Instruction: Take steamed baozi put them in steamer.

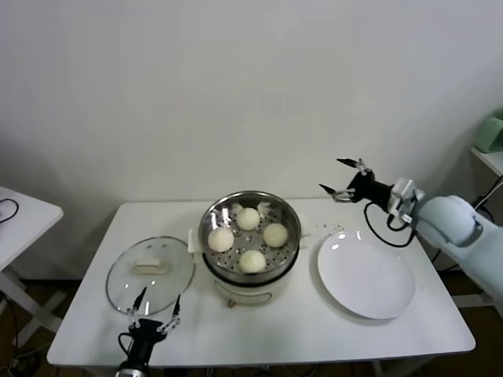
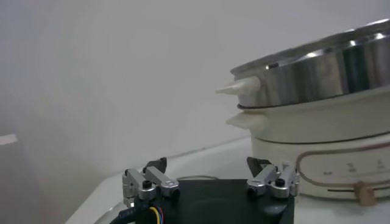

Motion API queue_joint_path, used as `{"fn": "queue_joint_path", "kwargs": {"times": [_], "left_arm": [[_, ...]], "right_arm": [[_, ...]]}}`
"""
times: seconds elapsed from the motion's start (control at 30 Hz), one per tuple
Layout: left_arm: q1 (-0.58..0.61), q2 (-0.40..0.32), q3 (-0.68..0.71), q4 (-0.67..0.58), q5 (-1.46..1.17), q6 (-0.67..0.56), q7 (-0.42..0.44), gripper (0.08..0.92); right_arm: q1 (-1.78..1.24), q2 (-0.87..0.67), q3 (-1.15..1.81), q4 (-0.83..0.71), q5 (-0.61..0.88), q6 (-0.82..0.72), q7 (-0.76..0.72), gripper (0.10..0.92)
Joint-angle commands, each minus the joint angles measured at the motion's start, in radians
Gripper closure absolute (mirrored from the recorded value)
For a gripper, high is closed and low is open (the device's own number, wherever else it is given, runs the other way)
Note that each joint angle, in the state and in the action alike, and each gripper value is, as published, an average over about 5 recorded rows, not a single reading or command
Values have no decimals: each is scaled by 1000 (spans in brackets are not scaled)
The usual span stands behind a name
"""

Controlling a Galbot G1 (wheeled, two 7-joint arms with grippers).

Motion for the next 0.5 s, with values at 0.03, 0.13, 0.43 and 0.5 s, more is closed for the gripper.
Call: {"fn": "queue_joint_path", "kwargs": {"times": [0.03,0.13,0.43,0.5], "left_arm": [[-13,0,-3,10,-35,-34,-42,177],[-24,-1,-10,12,-3,-42,-80,177],[-119,19,-88,79,697,-66,-336,177],[-148,30,-101,110,866,-35,-392,177]], "right_arm": [[-1192,305,967,5,-30,265,68,203],[-1207,370,948,-23,-36,313,71,203],[-1192,447,888,-64,-31,346,104,203],[-1186,457,877,-63,-29,345,105,203]]}}
